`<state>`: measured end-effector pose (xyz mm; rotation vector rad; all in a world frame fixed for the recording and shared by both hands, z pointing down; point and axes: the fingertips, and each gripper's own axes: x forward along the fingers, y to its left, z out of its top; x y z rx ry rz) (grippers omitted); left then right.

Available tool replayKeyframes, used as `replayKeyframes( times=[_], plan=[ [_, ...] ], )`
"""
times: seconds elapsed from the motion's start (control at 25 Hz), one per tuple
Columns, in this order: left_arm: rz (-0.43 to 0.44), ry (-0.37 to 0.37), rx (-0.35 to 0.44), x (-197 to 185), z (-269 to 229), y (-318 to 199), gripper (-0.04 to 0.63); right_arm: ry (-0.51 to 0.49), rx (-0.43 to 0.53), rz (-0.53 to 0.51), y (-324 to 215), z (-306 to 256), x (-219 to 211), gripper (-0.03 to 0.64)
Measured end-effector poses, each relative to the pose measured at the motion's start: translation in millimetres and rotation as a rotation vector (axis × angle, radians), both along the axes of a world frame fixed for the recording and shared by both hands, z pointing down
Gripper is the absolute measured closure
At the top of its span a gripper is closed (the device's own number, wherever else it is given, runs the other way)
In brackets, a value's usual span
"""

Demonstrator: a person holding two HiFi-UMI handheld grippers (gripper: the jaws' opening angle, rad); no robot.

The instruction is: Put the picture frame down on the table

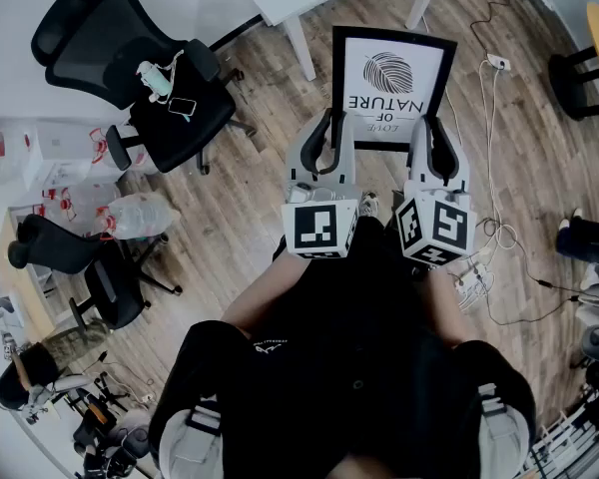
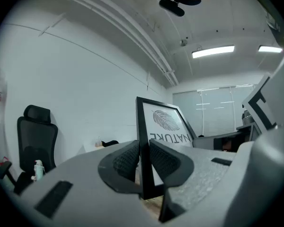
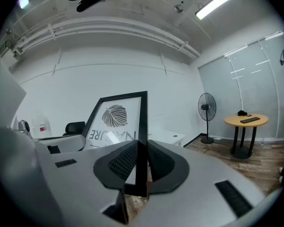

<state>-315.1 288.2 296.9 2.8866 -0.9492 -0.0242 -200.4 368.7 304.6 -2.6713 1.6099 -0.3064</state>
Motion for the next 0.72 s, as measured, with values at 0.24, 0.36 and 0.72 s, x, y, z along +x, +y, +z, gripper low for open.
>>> replayKeyframes(
  times=[0.24, 0.36, 0.72],
  plan=[
    [-0.005, 0.036, -0.001, -153.2, -1.9, 57.9, 0.523, -0.013, -0.023, -0.022, 56.5, -0.9, -151.6, 0.552],
    [-0.009, 0.034, -0.012, -229.0, 6.5, 71.0, 0.523, -0.015, -0.019, -0.022, 69.5, 6.4, -227.3, 0.552],
    [0.005, 0.037, -0.058, -349.5, 9.7, 125.3, 0.523, 0.018, -0.058, -0.03, 125.6, 1.8, -350.4, 0.552]
  ],
)
